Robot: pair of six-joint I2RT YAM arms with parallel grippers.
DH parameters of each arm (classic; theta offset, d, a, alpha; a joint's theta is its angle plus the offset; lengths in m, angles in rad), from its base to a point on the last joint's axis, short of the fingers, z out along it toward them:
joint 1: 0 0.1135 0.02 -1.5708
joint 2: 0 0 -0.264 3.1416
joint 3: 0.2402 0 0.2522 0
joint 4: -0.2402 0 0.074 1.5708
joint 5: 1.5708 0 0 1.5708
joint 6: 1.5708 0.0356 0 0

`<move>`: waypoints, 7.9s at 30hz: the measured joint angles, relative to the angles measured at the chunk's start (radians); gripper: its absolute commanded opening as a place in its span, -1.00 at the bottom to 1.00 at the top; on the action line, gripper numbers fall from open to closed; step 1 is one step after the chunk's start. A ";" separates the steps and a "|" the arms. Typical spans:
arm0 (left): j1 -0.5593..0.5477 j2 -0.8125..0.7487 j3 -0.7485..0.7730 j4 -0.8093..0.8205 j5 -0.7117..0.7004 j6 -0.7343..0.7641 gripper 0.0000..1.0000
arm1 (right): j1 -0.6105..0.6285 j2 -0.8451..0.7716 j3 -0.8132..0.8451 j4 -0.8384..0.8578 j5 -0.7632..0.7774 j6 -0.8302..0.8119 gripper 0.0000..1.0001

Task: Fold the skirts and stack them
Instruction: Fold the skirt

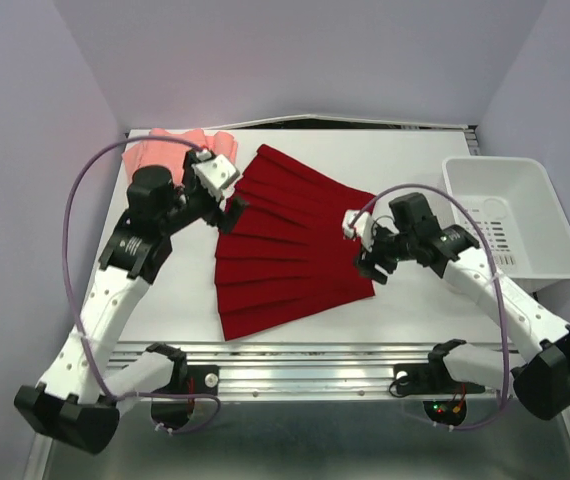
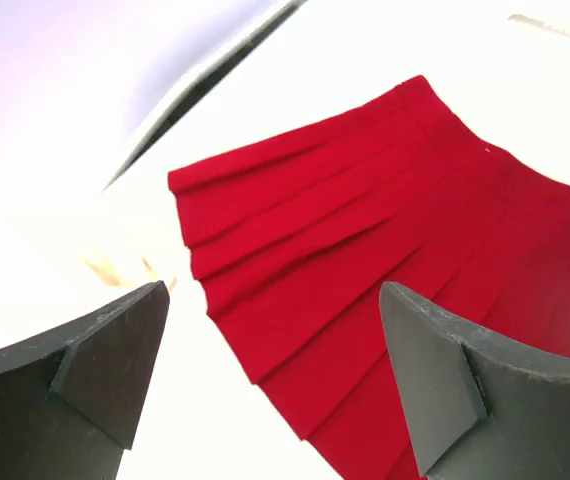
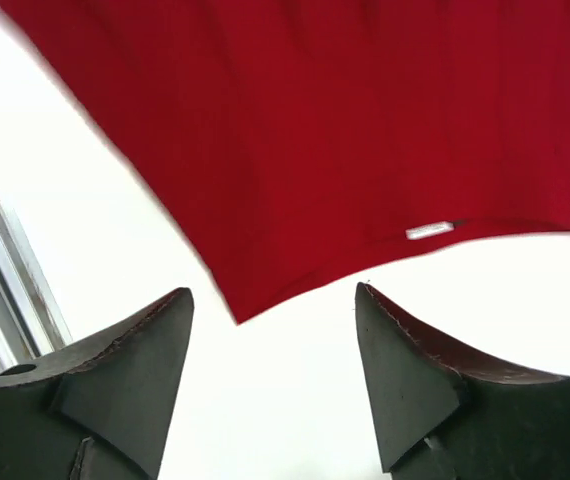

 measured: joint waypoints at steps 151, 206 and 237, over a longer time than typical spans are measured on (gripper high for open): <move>-0.273 0.423 0.251 0.060 -0.527 0.267 -1.00 | -0.138 0.006 -0.098 0.062 -0.262 0.463 -0.99; -0.182 0.991 0.497 0.158 -0.541 0.199 0.34 | -0.251 0.469 0.080 0.086 -0.006 0.418 0.46; -0.167 0.435 0.109 -0.047 -0.130 -0.077 0.25 | -0.262 0.572 0.105 -0.035 -0.243 0.511 -0.01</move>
